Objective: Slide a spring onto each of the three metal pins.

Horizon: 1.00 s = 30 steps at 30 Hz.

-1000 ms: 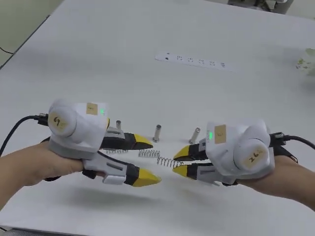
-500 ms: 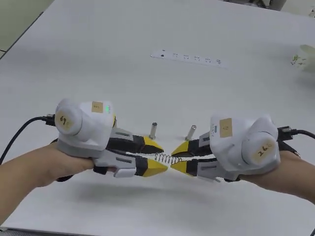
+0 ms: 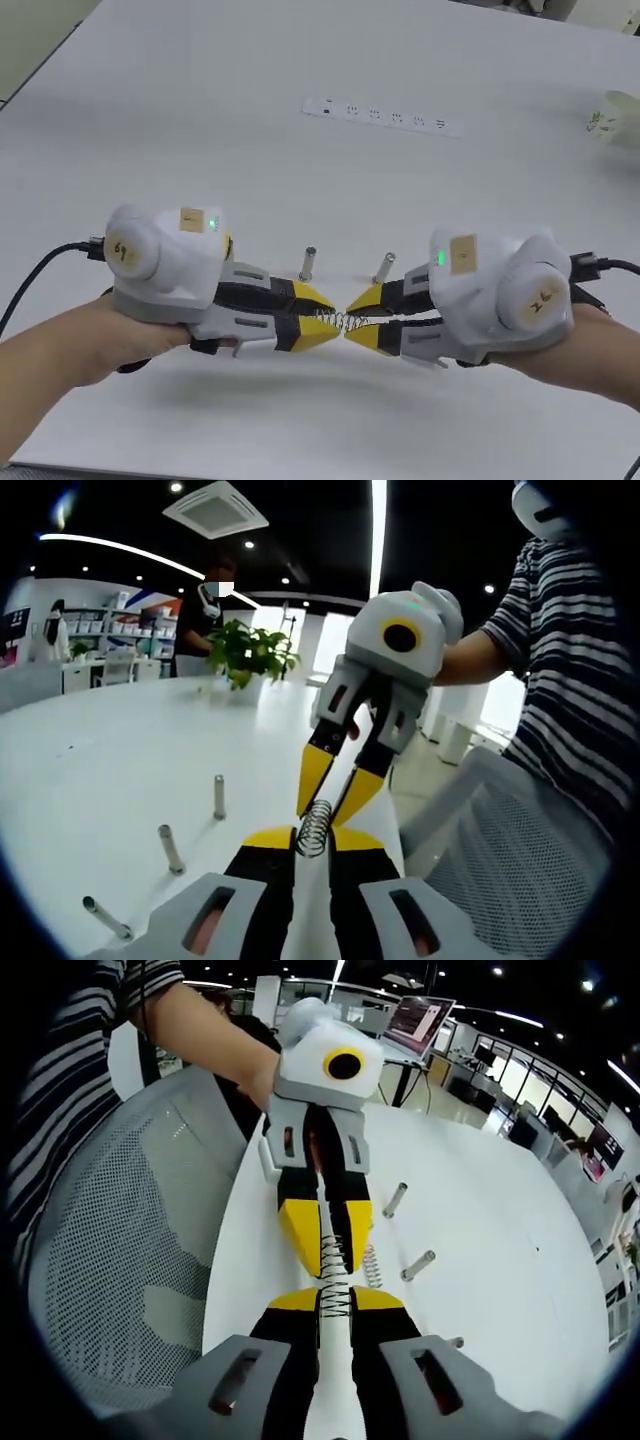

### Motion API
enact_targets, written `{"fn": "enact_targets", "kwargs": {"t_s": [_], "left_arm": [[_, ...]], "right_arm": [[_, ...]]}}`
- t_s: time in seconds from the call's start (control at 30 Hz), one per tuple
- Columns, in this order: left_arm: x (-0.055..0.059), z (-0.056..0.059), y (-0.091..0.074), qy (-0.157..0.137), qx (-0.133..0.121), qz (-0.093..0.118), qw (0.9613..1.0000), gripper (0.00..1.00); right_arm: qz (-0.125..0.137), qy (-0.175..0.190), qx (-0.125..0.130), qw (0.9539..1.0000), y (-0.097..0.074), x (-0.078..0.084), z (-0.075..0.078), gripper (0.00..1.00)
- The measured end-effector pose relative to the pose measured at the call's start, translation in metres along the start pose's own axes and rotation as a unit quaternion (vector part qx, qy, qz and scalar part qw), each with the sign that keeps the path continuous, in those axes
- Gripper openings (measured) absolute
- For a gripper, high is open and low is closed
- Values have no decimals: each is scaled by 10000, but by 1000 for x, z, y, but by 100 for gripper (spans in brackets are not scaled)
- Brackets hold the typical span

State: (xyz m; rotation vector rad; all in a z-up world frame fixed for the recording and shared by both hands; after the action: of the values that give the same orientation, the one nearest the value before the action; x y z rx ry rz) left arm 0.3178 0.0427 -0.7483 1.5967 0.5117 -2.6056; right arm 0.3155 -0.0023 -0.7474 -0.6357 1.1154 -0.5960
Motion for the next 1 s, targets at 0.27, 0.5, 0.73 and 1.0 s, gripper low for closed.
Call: {"fn": "enact_targets", "kwargs": {"t_s": [0.27,0.5,0.73,1.0], "left_arm": [[4,5,-1,-115,149,-12,9998,2],[8,6,0,-95,225,-127,9996,2],[7,7,0,-128,272,-155,9994,2],[6,10,0,-144,309,-168,9993,2]], "right_arm": [[31,48,-52,10000,1,1,-7,8],[57,143,-91,9998,2,2,-11,8],[107,212,-50,9997,-3,6,-9,10],[85,181,-109,9997,-2,12,-13,10]]}}
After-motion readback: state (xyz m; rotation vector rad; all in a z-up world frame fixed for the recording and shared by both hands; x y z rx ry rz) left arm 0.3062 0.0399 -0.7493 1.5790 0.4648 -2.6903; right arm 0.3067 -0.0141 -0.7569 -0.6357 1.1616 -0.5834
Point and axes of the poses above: the centre of the closed fingertips' face, and the gripper's own axes: y roughly forward along the fingers, z roughly to its right, x roughly out of its underside, the point moved 3 cm from there along -y, roughly backward along the fingers, and after that the axes turned 13 degrees about -y, right-handed, at the moved point
